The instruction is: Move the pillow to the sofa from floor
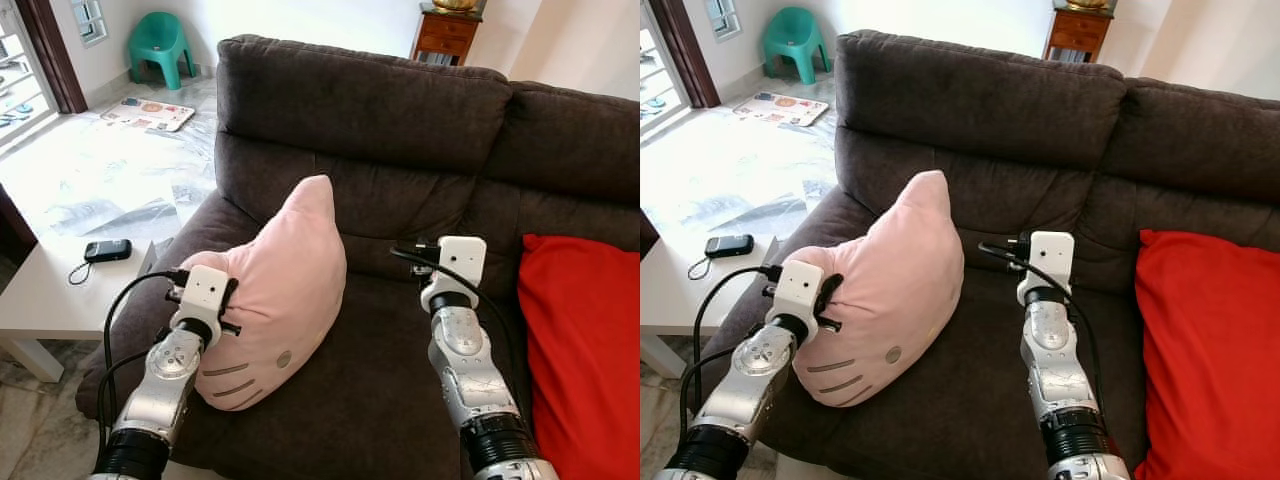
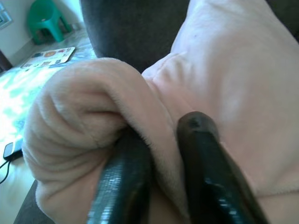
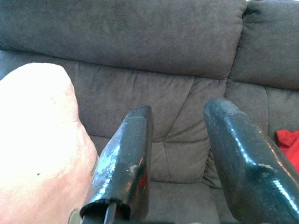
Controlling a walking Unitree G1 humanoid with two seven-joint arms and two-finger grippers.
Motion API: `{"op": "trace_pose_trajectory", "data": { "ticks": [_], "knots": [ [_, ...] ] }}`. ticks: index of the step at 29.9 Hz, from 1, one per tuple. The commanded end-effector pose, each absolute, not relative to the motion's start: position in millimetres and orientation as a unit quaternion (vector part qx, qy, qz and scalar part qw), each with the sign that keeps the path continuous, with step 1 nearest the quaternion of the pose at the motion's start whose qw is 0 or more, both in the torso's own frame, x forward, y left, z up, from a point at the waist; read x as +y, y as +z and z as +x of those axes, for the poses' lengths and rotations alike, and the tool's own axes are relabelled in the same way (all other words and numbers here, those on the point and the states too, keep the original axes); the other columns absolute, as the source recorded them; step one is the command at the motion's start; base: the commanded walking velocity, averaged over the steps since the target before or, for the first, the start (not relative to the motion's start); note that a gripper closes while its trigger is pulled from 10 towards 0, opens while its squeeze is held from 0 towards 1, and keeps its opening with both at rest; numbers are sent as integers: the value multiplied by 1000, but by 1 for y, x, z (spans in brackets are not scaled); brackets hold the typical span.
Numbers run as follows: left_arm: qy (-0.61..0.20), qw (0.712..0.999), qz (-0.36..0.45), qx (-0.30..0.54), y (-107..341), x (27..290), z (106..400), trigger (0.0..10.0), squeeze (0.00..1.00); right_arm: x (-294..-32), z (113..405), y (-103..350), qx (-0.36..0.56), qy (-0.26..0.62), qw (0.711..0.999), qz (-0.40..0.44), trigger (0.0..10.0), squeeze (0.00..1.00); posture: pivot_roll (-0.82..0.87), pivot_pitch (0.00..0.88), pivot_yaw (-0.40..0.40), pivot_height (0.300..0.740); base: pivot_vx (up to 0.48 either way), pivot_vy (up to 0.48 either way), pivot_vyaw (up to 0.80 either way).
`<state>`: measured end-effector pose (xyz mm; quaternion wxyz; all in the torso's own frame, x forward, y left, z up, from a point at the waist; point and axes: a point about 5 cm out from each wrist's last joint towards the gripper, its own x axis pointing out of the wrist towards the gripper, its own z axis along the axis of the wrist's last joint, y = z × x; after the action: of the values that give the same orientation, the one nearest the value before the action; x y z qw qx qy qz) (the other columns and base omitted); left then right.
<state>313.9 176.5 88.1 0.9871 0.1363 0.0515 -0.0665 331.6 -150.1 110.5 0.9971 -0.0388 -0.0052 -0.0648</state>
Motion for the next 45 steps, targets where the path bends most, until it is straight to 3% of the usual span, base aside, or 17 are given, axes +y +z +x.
{"op": "trace_pose_trajectory", "data": {
  "ticks": [1, 13, 35, 40, 41, 45],
  "knots": [
    [-55, 987, 129, 72, 79, 179, 312, 10000, 1000, -151, 333, 116, -12, -67, 997, -35, 10000, 0, 123, 0, -113, 740, 0, 0, 0],
    [-3, 991, 121, 49, 89, 194, 315, 10000, 1000, -150, 333, 117, -14, -64, 997, -35, 10000, 0, 127, 0, -122, 740, 0, 0, 0],
    [37, 990, 138, -10, 118, 195, 318, 10000, 1000, -148, 333, 116, -14, -59, 998, -33, 10000, 0, 125, 0, -114, 740, 0, 0, 0],
    [21, 988, 149, -36, 128, 185, 317, 10000, 1000, -147, 332, 115, -13, -59, 998, -31, 10000, 0, 125, 0, -111, 740, 0, 0, 0],
    [12, 988, 151, -41, 128, 182, 317, 10000, 0, -147, 332, 115, -14, -59, 998, -31, 10000, 0, 125, 0, -111, 740, 0, 0, 0],
    [-47, 981, 184, -48, 122, 164, 311, 10000, 0, -147, 331, 115, -19, -56, 998, -28, 10000, 0, 124, 0, -108, 740, 0, 0, 0]
  ]
}}
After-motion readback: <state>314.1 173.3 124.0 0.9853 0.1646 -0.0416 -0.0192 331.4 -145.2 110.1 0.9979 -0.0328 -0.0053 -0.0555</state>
